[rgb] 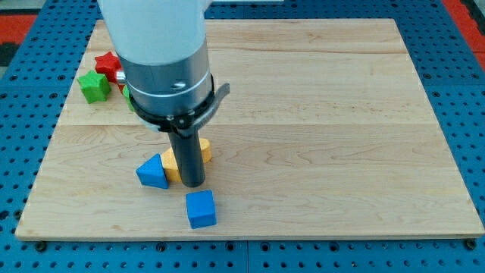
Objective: Separate the yellow and blue blocks from each other
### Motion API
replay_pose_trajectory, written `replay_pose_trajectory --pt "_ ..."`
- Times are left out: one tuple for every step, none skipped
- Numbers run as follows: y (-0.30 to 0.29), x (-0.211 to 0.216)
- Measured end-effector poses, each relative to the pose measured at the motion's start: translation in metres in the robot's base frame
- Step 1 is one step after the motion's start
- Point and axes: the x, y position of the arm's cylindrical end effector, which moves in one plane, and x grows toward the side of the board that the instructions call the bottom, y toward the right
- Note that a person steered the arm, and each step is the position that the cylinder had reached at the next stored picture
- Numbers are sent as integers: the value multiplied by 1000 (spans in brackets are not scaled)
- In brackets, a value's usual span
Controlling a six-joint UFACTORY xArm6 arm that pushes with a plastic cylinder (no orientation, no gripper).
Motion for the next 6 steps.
replay_pose_trajectory --pt "-9 -8" --pt "-10 -8" --pt "-9 -10" --pt "-17 -37" --pt "-29 -48" --pt "-30 -39"
